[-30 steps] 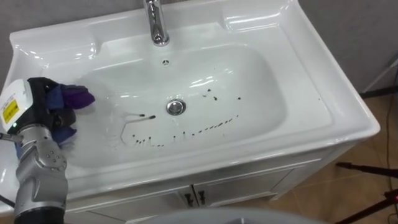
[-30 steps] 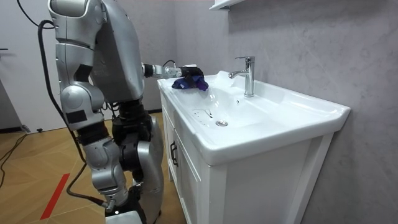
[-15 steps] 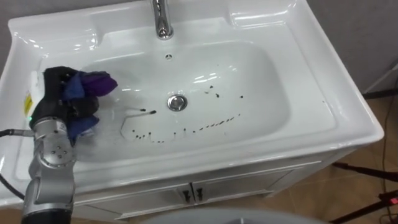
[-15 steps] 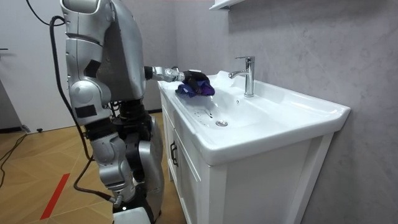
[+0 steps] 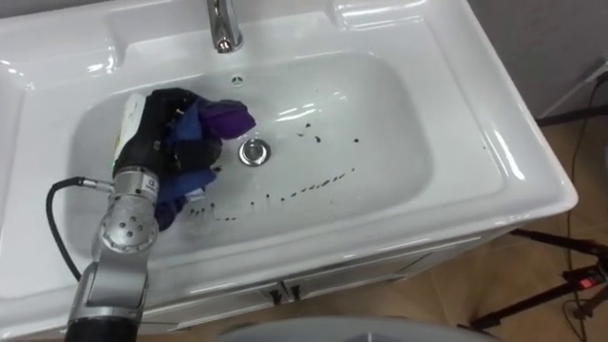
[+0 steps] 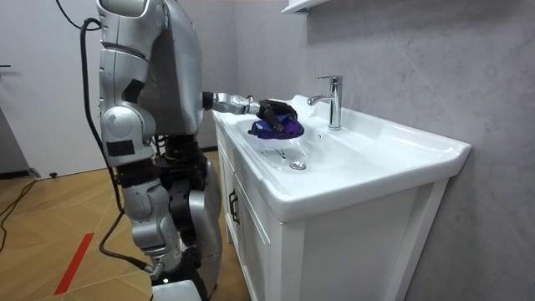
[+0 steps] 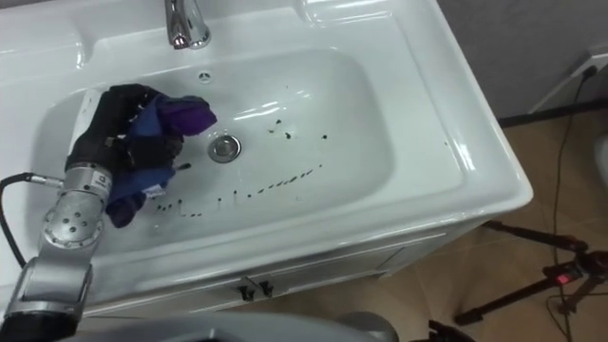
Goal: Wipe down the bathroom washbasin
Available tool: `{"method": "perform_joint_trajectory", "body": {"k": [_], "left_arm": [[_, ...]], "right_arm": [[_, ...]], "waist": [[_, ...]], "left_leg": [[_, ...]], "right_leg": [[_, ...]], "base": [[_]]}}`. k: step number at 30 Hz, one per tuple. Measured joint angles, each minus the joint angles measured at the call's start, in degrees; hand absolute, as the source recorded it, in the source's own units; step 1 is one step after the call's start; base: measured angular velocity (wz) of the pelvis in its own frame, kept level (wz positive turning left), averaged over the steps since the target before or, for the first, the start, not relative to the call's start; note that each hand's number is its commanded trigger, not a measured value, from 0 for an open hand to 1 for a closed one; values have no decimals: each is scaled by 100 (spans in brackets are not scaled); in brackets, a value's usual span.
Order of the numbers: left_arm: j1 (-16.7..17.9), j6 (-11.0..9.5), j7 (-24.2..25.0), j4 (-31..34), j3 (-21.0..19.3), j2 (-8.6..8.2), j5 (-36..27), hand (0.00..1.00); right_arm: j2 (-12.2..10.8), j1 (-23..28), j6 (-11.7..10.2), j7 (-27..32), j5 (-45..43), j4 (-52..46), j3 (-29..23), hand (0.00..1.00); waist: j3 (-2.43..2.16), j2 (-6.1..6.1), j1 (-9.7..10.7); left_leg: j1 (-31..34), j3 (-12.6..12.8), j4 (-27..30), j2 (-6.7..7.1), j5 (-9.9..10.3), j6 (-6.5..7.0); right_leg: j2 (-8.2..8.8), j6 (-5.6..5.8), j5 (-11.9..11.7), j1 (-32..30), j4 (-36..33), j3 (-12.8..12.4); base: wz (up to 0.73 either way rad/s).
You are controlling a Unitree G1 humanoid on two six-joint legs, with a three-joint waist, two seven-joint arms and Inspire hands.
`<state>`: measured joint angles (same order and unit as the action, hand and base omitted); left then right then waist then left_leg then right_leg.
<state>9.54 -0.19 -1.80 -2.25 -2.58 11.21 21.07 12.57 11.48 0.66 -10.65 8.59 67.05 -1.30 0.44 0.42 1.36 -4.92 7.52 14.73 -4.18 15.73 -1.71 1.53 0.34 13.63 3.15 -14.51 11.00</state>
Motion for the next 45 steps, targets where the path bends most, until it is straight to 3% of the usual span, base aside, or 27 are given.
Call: {"method": "perform_joint_trajectory", "body": {"k": [5,13,17,21,24,35,42,45], "left_arm": [[3,0,-6,-18,68,1,709,100],[3,1,-5,-93,55,57,1834,100],[3,19,-5,-98,48,82,3094,100],[3,165,-7,-343,55,133,3999,100],[5,283,-6,-514,57,136,4216,100],[20,391,-7,-861,92,159,4132,100],[15,429,39,-1345,60,102,3143,100],[9,424,79,-1400,3,91,2724,100]], "right_arm": [[31,-2,-26,-5,-5,28,1,0],[31,20,-53,-82,-16,62,-20,0],[-36,-9,-48,-123,-286,189,-275,0],[-29,-14,-40,-81,-444,181,-276,0],[-30,-1,-37,-56,-458,183,-276,0],[-30,-54,-2,-41,-387,180,-261,0],[-11,-73,6,71,-355,162,-249,0],[-11,-70,36,68,-332,160,-280,0]], "waist": [[31,40,31],[30,24,107],[13,-1,145],[7,11,143],[5,10,156],[-11,21,160],[-73,77,135],[-65,55,133]], "left_leg": [[-67,25,-4,-12,0,0],[-72,17,-8,-10,0,-1],[-92,39,0,-10,-5,-10],[-181,122,-16,-13,-10,-19],[-172,169,-19,-11,-10,-20],[-137,191,13,-14,-21,-38],[-123,178,22,-18,-21,-38],[-141,176,17,-19,-21,-38]], "right_leg": [[-16,-13,-8,106,74,2],[-17,-26,-18,93,64,-9],[-16,-28,-19,62,35,-15],[-14,-28,-19,68,-30,-95],[-8,-28,-19,39,-49,-116],[9,-30,-20,-6,-120,-92],[7,-32,-21,-10,-121,-74],[6,-32,-20,-8,-137,-75]], "base": [[0],[0],[-1],[-10],[-2],[1],[1],[0]]}}
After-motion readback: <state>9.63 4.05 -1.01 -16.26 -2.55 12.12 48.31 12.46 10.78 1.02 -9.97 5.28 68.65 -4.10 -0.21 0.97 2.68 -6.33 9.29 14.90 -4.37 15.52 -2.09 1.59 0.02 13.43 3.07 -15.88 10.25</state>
